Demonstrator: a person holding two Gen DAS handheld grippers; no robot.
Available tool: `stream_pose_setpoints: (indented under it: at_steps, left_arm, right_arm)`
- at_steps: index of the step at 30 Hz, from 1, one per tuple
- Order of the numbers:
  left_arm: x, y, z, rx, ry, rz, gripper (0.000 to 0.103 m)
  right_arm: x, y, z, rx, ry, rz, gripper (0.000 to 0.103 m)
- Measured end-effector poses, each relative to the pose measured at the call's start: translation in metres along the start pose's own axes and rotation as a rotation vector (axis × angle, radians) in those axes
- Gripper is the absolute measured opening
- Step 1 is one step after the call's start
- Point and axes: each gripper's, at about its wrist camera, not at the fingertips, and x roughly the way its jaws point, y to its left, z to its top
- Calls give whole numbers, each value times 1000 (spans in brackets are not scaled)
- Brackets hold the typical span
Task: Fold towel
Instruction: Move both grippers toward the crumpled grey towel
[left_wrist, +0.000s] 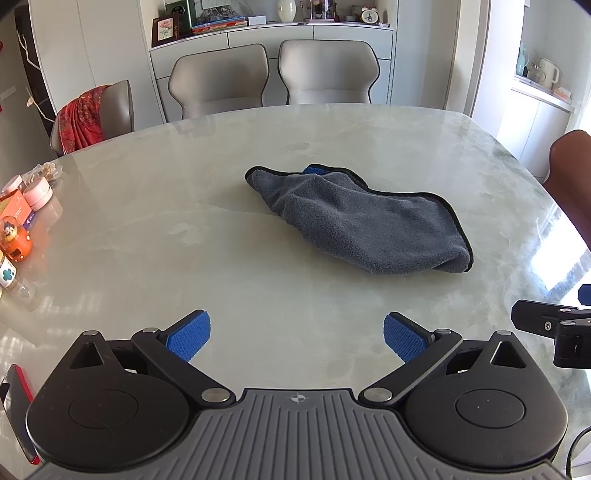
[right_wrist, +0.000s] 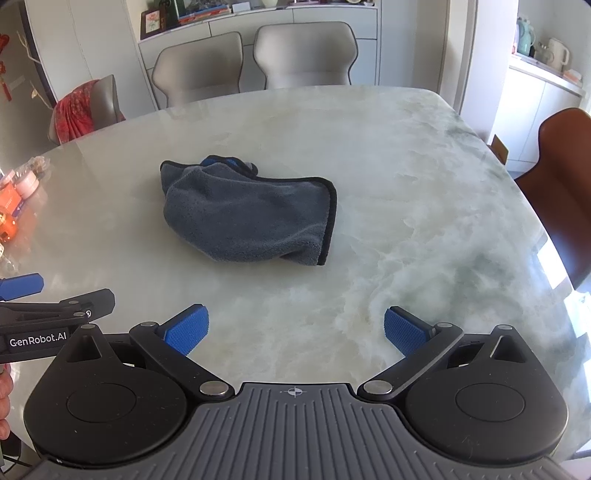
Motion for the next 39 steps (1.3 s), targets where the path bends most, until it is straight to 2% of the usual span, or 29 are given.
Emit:
stream_pose_setpoints:
  at_steps: [10, 29, 34, 39]
  left_arm:
    - [10, -1, 0, 20, 14, -3, 102]
    - [27, 5, 12, 13, 53, -62, 102]
    - [31, 7, 16, 24, 59, -101, 102]
    - [35, 14, 26, 29, 53, -187, 103]
  right_arm:
    - [4, 6, 2, -28, 11, -14, 103]
    - [24, -3, 11, 20, 93, 54, 103]
    - [30, -5, 13, 10, 102, 44, 103]
    - [35, -12, 23, 10, 87, 44, 103]
